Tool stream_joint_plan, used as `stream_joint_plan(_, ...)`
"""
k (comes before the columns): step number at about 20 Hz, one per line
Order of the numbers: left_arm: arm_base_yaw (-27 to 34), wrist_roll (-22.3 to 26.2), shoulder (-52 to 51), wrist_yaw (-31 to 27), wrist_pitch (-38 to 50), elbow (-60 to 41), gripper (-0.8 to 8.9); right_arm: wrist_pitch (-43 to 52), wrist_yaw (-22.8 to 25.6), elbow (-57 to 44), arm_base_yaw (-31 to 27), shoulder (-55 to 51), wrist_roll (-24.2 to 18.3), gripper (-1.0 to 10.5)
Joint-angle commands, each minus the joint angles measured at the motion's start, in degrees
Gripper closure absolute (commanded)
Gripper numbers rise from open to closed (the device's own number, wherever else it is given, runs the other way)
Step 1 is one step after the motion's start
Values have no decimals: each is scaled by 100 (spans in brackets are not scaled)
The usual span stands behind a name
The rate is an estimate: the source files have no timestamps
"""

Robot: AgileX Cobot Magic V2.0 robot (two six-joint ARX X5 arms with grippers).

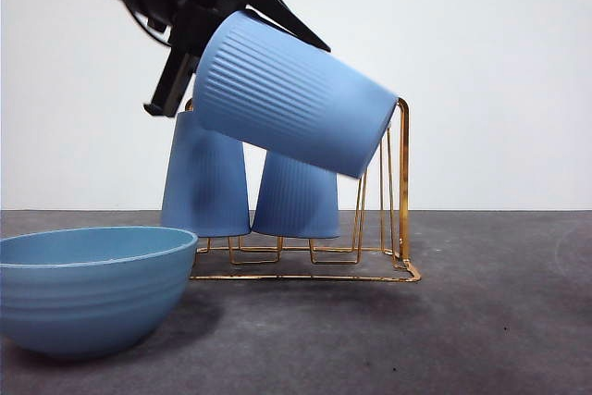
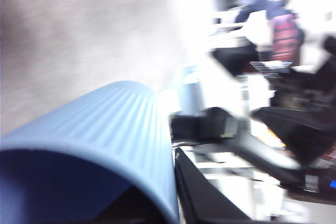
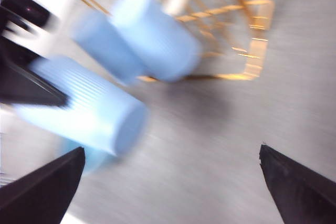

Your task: Right arm lift cup from the cupboard, then place it on the right of the bowl

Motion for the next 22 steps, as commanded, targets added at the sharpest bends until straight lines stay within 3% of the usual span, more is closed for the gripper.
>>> stream_joint_plan(1, -269, 837, 243, -573, -695, 505, 805, -955, 525, 396, 20, -387, -662, 277)
stream_joint_plan(6, -857, 1322, 629, -1563, -1565, 1303, 805, -2492, 1344, 1143, 20, -1163, -852, 277)
stream_joint_plan(9, -1215, 1731, 1058, -2529, -2308, 1845, 805, -3268, 1856, 1580, 17, -1478, -1010, 277)
stream_joint_plan(11, -1403, 1827, 1316, -2800, -2514, 2111, 805, -3550, 2063, 1764, 17, -1639, -1097, 277)
stream_joint_plan(17, -1880, 2118, 2092, -3965, -3171, 2830, 805, -3753, 2063, 1915, 17, -1862, -1117, 277)
stream_joint_plan(22, -2297, 2271, 2533, -5270, -3434, 3082, 805, -3766, 2068, 1912, 17, -1862, -1191, 277)
